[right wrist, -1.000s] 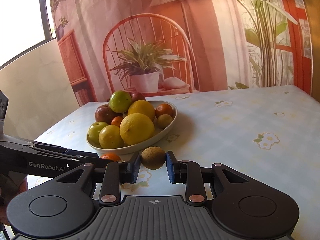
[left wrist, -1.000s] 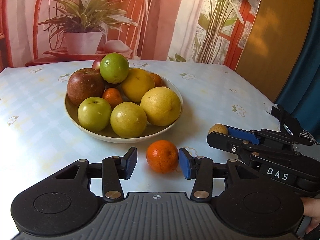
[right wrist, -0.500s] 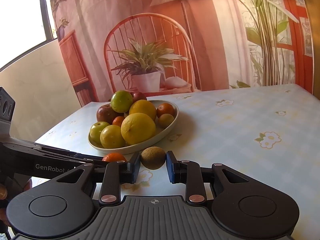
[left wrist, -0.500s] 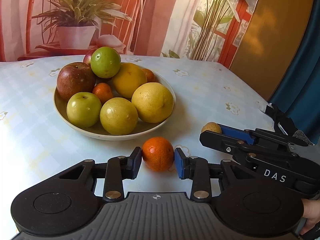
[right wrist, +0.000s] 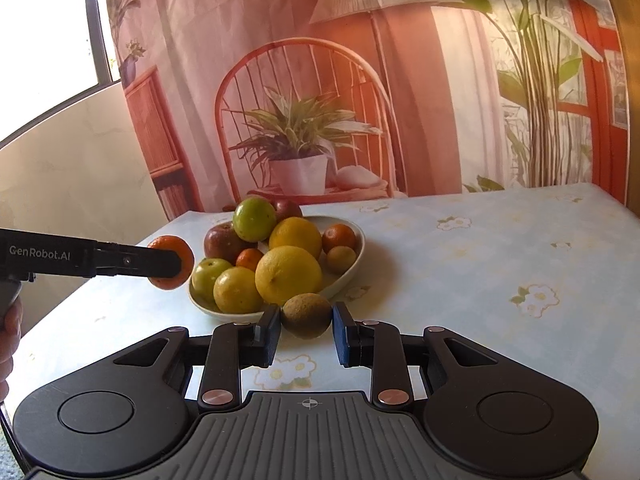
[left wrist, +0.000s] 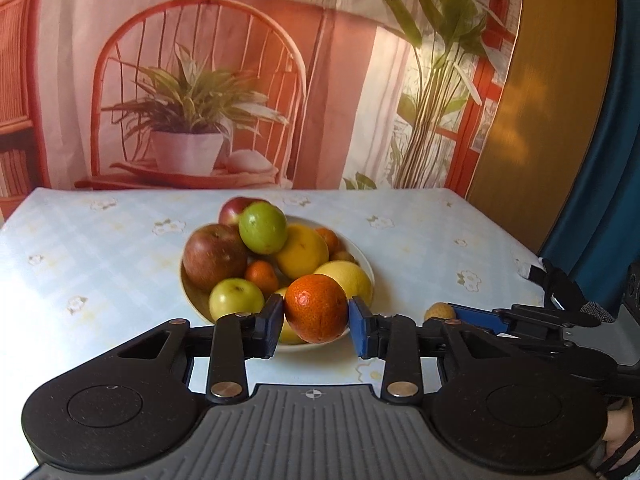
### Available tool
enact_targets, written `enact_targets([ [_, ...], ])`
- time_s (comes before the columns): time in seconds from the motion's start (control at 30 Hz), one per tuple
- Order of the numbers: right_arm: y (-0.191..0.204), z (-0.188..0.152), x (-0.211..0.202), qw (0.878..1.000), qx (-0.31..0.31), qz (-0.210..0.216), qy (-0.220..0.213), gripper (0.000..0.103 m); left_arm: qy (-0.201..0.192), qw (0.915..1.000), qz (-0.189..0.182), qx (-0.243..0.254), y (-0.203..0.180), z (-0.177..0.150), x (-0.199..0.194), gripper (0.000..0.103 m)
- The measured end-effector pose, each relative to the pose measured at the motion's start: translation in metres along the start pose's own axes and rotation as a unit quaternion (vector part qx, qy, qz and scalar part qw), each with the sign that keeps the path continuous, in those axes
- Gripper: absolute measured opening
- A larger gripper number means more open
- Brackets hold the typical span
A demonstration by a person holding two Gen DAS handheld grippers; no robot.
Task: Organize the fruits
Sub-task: 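Grasp and lift the kiwi with the right gripper while the left gripper lifts the tangerine, then lower the kiwi and tangerine onto the plate and open both grippers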
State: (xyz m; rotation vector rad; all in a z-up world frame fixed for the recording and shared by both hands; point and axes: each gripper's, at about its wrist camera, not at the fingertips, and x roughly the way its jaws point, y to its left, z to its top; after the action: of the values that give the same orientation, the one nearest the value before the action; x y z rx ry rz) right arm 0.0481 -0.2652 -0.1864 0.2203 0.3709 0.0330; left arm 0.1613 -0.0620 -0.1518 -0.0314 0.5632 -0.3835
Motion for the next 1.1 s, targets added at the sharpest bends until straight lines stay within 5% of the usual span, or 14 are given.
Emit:
enact_targets([
  [0.43, 0.007, 0.093, 0.031, 0.996, -0.08, -0.01, -0.045, 0.025, -0.065, 0.9961, 0.032, 0.05, 0.008, 0.065, -0.016, 0.037],
  [1.1, 0.008, 0.074, 0.109, 0.992, -0.087, 0.056, 0.074, 0.025, 0.049, 0.9941, 0.004, 0.097, 0.023, 0.028, 0.071, 0.037],
])
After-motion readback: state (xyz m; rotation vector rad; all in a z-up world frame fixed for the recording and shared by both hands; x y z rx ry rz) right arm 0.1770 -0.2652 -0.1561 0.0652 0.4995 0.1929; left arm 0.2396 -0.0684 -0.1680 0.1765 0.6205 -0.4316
